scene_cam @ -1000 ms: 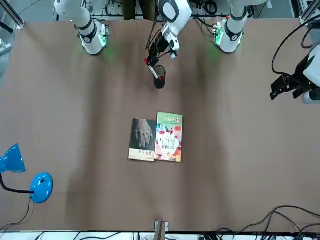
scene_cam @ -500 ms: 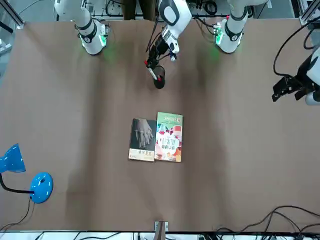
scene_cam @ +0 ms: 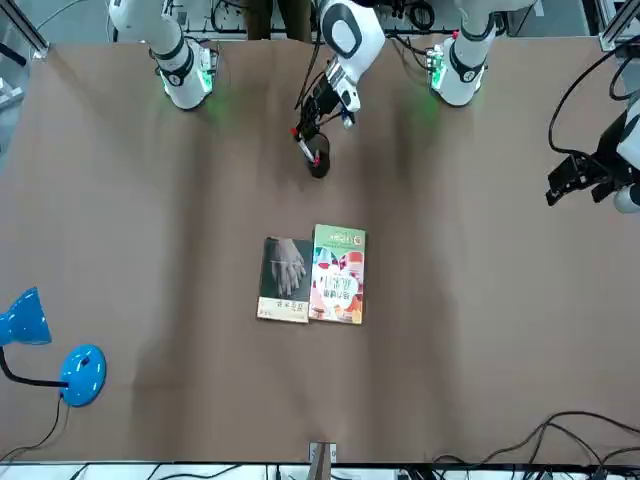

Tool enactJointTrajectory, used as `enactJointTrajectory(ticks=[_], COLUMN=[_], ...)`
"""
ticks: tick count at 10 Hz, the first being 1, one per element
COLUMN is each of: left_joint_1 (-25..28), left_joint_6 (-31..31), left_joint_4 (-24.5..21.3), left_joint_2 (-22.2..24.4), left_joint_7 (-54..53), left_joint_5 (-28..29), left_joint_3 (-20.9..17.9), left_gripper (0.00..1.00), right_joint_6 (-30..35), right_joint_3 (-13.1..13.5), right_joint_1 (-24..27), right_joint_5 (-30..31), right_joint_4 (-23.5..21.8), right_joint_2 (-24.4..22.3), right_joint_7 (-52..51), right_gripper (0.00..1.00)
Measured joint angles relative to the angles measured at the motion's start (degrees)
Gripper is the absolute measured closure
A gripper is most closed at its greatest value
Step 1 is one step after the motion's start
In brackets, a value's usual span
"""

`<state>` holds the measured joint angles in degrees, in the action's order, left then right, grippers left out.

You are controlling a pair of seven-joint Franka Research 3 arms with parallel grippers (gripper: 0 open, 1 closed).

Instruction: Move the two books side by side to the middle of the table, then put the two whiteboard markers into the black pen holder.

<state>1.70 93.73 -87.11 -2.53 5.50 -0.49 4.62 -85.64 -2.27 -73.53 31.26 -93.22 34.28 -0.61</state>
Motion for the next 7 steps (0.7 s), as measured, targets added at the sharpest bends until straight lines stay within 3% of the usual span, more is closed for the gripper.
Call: enactJointTrajectory(ticks=[1, 4, 7], left_joint_1=[0.0, 0.0, 0.0], left_joint_6=[0.0, -0.2, -3.4], left_joint_4=[0.0, 0.0, 0.2], left_joint_2=[0.0, 0.0, 0.0], left_joint_7=[0.0, -0.3, -1.8], left_joint_5=[0.0, 0.0, 0.0], left_joint_3=[0.0, 0.0, 0.1], left_gripper=[0.0, 0.0, 0.0], right_joint_6=[0.0, 0.1, 5.5], right_joint_3=[0.0, 0.1, 1.2], right_joint_1=[-0.4, -0.6, -0.1], right_joint_5=[0.0, 0.1, 0.3], right_joint_4=[0.2, 1.0, 5.7], right_joint_2=[0.1, 0.3, -1.1], right_joint_7=[0.2, 0.4, 0.1], right_gripper=[0.64, 0.18, 0.01])
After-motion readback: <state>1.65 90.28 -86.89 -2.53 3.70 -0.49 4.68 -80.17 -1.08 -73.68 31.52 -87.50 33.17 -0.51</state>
